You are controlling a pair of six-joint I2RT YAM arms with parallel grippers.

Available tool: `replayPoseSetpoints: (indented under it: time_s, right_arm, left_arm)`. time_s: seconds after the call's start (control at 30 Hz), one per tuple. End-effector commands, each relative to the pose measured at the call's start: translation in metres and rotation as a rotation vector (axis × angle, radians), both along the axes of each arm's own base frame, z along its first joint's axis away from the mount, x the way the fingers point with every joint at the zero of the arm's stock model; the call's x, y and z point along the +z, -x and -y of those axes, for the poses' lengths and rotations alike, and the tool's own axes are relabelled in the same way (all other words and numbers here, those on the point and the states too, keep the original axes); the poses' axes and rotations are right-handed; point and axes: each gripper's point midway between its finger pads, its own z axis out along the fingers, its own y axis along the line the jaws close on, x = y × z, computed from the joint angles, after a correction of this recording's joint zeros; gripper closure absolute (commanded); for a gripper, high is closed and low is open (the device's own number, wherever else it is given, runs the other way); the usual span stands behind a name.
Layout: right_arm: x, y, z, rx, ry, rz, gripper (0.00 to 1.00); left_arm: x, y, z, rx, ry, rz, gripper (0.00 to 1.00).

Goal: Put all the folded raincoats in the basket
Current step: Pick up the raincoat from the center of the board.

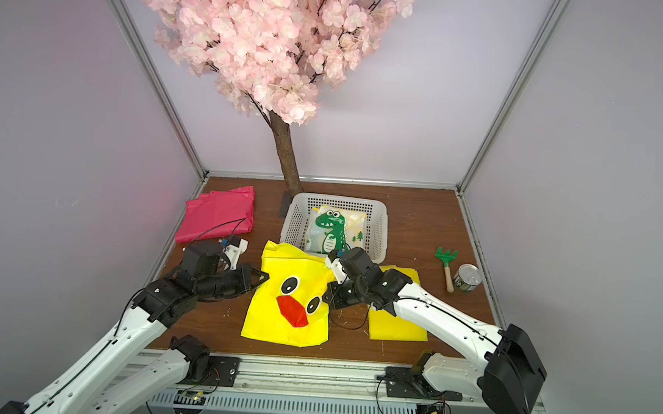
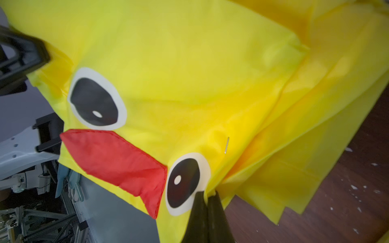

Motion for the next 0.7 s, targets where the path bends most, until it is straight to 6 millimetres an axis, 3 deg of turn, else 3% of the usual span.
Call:
replayPoseSetpoints:
  time_s: [0.0, 0.17, 0.33, 0.47, 0.67]
  right_arm:
    - [0.046, -0.003, -0.007, 0.013, -0.083, 0.077, 1.0]
    - [0.078, -0.03, 0.004, -0.065, -0.108, 0.165, 1.0]
    - [0.094, -0.058, 0.014, -0.126, -0.126, 0.213, 1.0]
    - [0.105, -0.089, 0.026, -0.184, -0.117, 0.27, 1.0]
    - [0.121, -0.144, 0.048, -0.293, -0.127, 0.337, 1.0]
  left_arm:
    - [0.026, -0.003, 0.005, -0.027, 0.008, 0.06, 1.0]
    - [0.042, -0.018, 0.007, -0.024, -0.014, 0.098, 1.0]
    - [0.054, -0.038, 0.01, -0.016, -0.053, 0.145, 1.0]
    - [0.055, -0.07, 0.02, -0.026, -0.064, 0.174, 1.0]
    - [0.071, -0.138, 0.026, 0.019, -0.01, 0.269, 1.0]
